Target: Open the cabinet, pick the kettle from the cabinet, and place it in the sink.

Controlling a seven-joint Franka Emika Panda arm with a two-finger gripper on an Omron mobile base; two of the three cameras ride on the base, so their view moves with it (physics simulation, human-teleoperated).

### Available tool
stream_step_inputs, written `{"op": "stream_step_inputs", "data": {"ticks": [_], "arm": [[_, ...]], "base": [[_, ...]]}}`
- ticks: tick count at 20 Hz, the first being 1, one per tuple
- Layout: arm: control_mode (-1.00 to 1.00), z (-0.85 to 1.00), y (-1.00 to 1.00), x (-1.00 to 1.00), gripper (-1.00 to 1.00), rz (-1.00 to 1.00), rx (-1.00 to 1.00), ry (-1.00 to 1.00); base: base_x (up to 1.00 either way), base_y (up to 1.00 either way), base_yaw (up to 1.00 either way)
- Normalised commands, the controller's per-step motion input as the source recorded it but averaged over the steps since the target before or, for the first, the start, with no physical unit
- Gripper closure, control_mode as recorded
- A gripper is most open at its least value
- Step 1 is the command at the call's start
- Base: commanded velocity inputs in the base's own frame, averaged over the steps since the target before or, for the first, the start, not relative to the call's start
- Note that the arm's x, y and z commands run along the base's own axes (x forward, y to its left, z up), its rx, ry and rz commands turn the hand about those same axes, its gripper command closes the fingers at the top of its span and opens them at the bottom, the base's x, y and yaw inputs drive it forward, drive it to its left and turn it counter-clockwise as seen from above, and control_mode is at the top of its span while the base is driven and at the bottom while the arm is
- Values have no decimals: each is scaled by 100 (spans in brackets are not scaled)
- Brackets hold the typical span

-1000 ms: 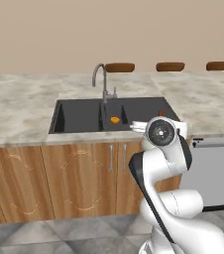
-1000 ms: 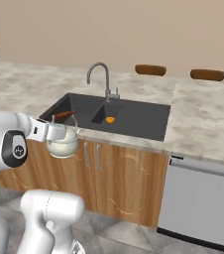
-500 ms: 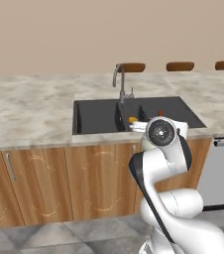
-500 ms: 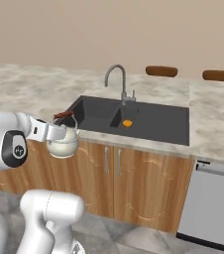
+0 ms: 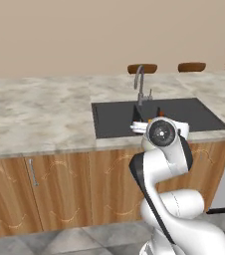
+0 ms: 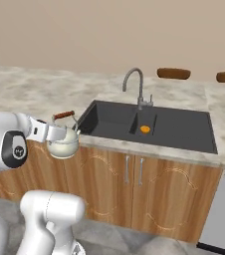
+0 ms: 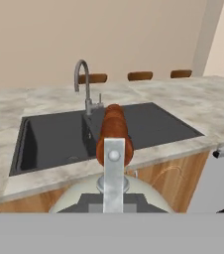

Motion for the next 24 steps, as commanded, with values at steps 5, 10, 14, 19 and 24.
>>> {"op": "stream_step_inputs", "data": {"ticks": [5, 10, 14, 19, 24], "arm": [[100, 0, 0, 0, 100, 0, 0, 0], [100, 0, 0, 0, 100, 0, 0, 0], [100, 0, 0, 0, 100, 0, 0, 0], [100, 0, 0, 0, 100, 0, 0, 0], [100, 0, 0, 0, 100, 0, 0, 0]], "base": [[47, 52, -7], [53, 47, -7], [54, 46, -7], [58, 40, -4], [63, 26, -6]]}}
